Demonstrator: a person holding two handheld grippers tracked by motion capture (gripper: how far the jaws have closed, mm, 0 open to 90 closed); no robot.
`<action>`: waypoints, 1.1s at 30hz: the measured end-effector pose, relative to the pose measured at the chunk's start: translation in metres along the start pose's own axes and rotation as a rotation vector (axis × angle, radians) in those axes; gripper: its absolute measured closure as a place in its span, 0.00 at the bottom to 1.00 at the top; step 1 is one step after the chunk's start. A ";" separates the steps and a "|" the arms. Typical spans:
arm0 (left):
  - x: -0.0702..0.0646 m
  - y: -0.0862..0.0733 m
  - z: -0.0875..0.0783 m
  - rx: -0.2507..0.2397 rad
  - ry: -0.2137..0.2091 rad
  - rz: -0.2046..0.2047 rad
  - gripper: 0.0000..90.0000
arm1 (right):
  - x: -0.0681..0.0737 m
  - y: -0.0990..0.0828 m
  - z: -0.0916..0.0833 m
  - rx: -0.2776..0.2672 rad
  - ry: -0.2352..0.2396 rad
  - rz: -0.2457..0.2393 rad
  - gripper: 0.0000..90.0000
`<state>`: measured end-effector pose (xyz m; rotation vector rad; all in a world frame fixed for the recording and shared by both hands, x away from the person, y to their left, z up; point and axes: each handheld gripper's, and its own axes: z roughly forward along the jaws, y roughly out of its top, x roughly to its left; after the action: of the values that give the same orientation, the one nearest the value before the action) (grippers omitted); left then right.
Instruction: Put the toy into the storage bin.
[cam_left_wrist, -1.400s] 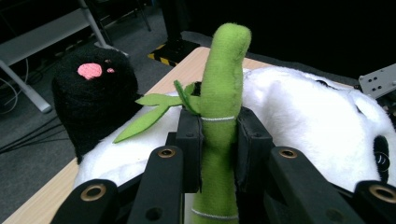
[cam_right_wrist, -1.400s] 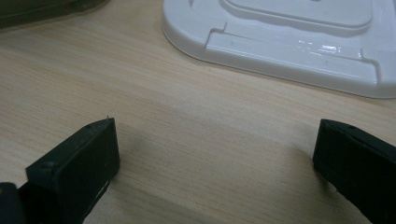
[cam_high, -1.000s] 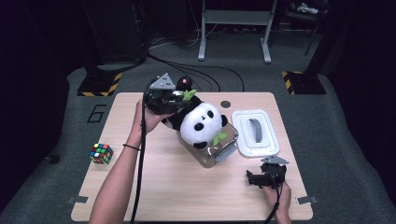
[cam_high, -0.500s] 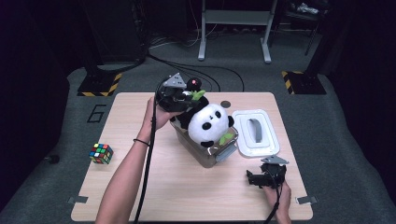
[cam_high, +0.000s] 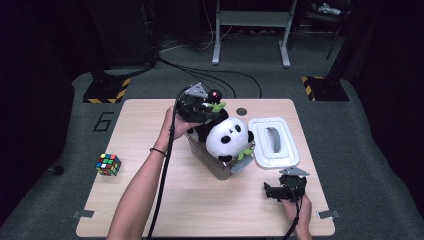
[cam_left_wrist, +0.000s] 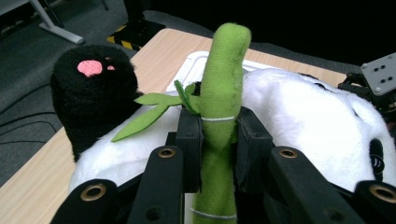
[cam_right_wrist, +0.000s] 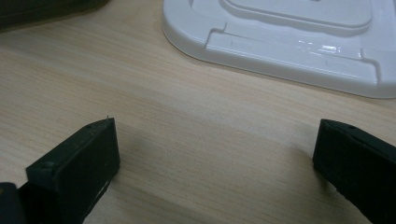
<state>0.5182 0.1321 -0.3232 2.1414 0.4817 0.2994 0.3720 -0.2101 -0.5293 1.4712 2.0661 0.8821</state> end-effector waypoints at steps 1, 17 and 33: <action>0.000 0.000 0.001 0.004 -0.002 -0.004 0.83 | 0.000 0.000 0.000 0.000 0.000 0.001 0.00; 0.010 -0.010 0.021 0.073 -0.002 -0.082 0.81 | 0.000 0.000 0.000 0.001 0.000 0.004 0.00; 0.000 -0.013 0.015 0.036 0.062 -0.286 0.17 | 0.000 0.000 0.000 0.000 0.001 0.000 0.00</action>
<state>0.5212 0.1281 -0.3428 2.0684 0.8247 0.1964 0.3718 -0.2101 -0.5294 1.4713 2.0671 0.8833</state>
